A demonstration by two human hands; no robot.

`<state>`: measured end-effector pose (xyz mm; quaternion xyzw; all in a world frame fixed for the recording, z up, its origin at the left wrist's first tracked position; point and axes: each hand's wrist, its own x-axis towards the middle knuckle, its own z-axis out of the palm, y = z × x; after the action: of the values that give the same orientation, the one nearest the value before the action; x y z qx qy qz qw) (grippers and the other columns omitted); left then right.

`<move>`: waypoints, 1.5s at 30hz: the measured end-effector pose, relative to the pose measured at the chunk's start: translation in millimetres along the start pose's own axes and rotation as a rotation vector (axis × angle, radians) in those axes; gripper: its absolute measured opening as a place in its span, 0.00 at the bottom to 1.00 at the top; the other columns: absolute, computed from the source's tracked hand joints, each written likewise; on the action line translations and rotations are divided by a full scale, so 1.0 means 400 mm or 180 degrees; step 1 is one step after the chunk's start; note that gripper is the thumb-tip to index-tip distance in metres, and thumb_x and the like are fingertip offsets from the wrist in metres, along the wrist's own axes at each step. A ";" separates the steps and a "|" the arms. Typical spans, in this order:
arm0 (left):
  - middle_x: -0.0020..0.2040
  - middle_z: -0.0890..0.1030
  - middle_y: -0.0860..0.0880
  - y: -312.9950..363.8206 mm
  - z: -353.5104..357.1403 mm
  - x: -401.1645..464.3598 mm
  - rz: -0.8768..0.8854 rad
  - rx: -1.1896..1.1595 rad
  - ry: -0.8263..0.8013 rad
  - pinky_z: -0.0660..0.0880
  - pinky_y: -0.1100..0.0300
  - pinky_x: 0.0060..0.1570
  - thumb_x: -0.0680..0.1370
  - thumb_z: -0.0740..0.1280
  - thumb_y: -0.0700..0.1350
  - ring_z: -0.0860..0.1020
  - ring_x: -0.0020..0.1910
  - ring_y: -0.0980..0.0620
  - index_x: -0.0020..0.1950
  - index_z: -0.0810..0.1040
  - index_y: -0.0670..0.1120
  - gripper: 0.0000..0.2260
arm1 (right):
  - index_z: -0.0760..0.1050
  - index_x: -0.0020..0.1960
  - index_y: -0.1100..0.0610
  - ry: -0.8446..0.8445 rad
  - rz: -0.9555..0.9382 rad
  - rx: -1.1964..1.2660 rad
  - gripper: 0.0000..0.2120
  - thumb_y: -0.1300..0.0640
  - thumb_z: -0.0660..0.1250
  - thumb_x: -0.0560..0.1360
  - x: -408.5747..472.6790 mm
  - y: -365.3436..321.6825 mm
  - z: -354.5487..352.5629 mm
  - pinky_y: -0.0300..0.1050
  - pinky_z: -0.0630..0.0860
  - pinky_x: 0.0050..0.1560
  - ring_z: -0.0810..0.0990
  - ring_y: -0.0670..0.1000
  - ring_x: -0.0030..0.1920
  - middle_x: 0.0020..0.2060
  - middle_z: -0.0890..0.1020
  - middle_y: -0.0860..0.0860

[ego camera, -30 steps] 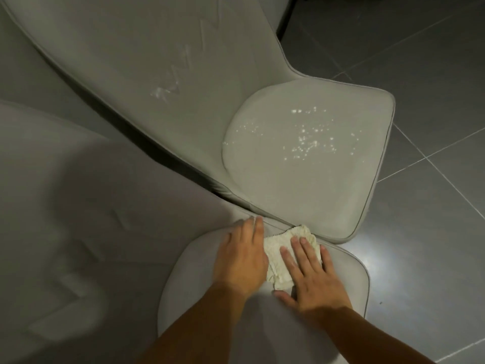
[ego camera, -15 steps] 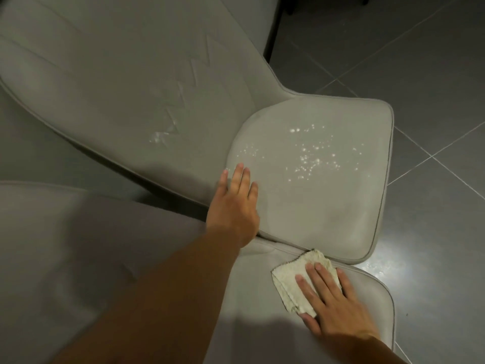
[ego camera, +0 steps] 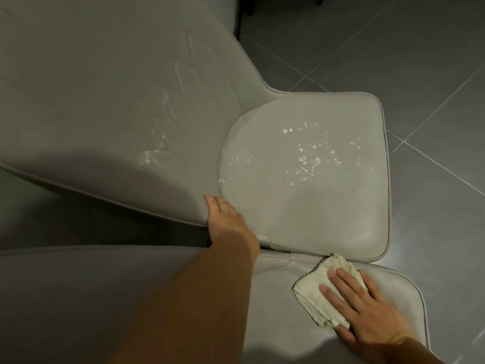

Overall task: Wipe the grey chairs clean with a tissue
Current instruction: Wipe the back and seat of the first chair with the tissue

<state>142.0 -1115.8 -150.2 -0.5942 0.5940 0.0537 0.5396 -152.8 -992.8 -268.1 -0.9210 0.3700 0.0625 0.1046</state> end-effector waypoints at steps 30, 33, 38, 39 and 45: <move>0.79 0.62 0.37 -0.722 -0.148 -0.381 -0.1285 -0.1319 0.2784 0.53 0.40 0.78 0.77 0.61 0.52 0.53 0.81 0.37 0.75 0.71 0.44 0.27 | 0.78 0.64 0.52 0.0998 0.2362 0.3832 0.31 0.31 0.51 0.77 0.408 -0.156 -0.616 0.46 0.69 0.58 0.77 0.56 0.62 0.57 0.82 0.52; 0.80 0.59 0.35 -0.746 -0.107 -0.368 -0.1255 -0.1103 0.2785 0.51 0.43 0.79 0.79 0.60 0.52 0.50 0.81 0.38 0.79 0.64 0.40 0.30 | 0.75 0.66 0.50 0.1467 0.1534 0.3706 0.28 0.36 0.50 0.78 0.540 -0.233 -0.734 0.51 0.67 0.68 0.73 0.47 0.65 0.59 0.80 0.50; 0.81 0.52 0.35 -0.701 -0.073 -0.315 -0.1216 -0.1041 0.2774 0.46 0.43 0.79 0.81 0.52 0.55 0.49 0.82 0.39 0.81 0.58 0.42 0.31 | 0.58 0.77 0.56 0.1404 0.0481 0.2906 0.30 0.43 0.46 0.80 0.698 -0.385 -0.809 0.49 0.49 0.77 0.59 0.50 0.76 0.75 0.65 0.52; 0.81 0.55 0.35 -0.703 -0.069 -0.309 -0.1211 -0.1095 0.2912 0.47 0.43 0.79 0.81 0.52 0.54 0.51 0.81 0.38 0.81 0.60 0.42 0.30 | 0.55 0.78 0.55 0.1443 0.0339 0.2876 0.29 0.44 0.48 0.80 0.707 -0.419 -0.801 0.52 0.51 0.77 0.58 0.51 0.77 0.76 0.63 0.52; 0.71 0.75 0.37 -0.712 -0.026 -0.292 -0.0757 -0.1475 0.4084 0.57 0.43 0.74 0.79 0.55 0.45 0.68 0.75 0.36 0.71 0.75 0.38 0.23 | 0.44 0.79 0.45 0.1482 0.0400 0.3435 0.32 0.40 0.52 0.80 0.707 -0.500 -0.728 0.54 0.56 0.76 0.49 0.42 0.78 0.79 0.53 0.43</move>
<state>319.9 -1129.5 100.8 -0.6696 0.6997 -0.2423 -0.0570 200.3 -1110.4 -10.6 -0.7033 0.4166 -0.3323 0.4704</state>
